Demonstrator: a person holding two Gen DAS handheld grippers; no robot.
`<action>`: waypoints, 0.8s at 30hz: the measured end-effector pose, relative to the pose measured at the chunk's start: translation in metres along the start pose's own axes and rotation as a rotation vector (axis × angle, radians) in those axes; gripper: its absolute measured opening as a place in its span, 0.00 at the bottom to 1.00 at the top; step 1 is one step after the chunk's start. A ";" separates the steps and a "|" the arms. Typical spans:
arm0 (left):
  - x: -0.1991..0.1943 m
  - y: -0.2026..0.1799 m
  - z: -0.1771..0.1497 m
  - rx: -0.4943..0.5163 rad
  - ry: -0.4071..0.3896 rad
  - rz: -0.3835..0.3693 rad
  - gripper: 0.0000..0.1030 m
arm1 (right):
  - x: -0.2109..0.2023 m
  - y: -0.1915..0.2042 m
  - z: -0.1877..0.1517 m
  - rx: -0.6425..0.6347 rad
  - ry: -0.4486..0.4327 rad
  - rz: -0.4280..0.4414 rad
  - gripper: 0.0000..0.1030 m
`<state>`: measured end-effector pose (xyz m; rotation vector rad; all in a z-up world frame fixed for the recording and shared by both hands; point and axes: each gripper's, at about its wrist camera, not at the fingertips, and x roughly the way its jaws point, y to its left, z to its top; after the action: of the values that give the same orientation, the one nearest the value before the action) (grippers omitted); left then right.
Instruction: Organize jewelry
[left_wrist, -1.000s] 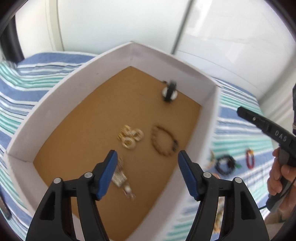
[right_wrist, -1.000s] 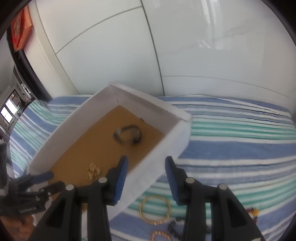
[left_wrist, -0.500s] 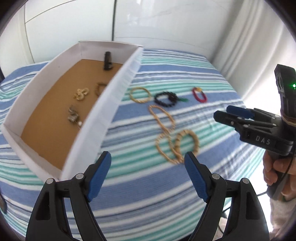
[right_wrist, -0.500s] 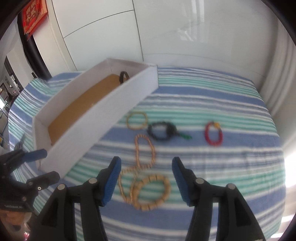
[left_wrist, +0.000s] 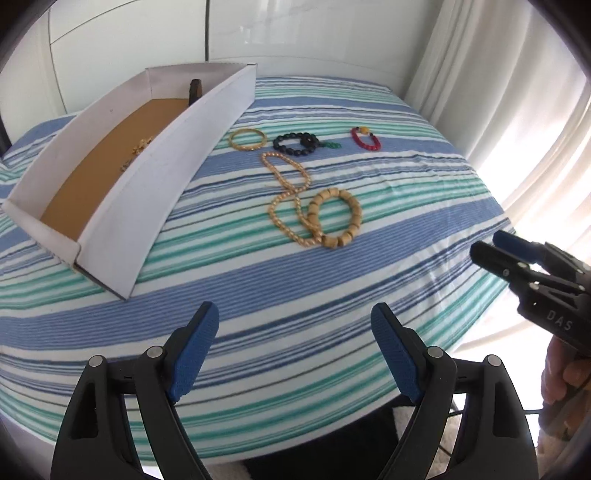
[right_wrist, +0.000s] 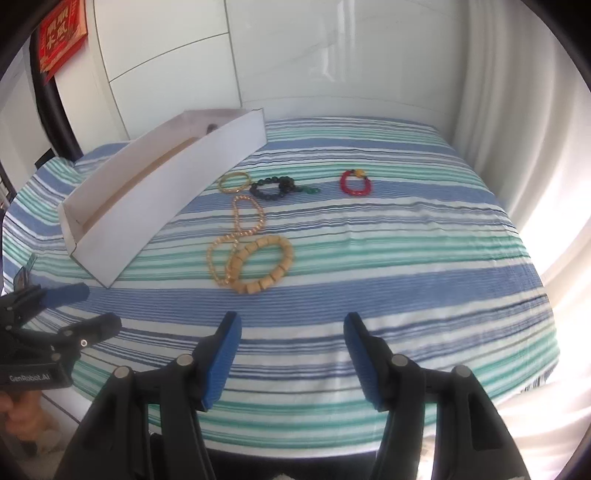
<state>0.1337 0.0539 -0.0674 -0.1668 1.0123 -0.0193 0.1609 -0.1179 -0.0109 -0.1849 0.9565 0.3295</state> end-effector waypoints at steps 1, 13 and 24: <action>0.000 -0.002 -0.003 0.005 0.001 0.003 0.83 | -0.003 -0.001 -0.003 0.004 -0.006 -0.003 0.57; 0.004 0.012 -0.030 -0.016 0.023 0.057 0.84 | -0.013 -0.002 -0.029 0.042 -0.022 -0.019 0.57; 0.008 0.013 -0.031 -0.028 0.044 0.046 0.84 | -0.008 -0.006 -0.039 0.054 -0.001 -0.012 0.57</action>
<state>0.1113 0.0618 -0.0925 -0.1698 1.0603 0.0332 0.1286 -0.1367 -0.0269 -0.1416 0.9620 0.2927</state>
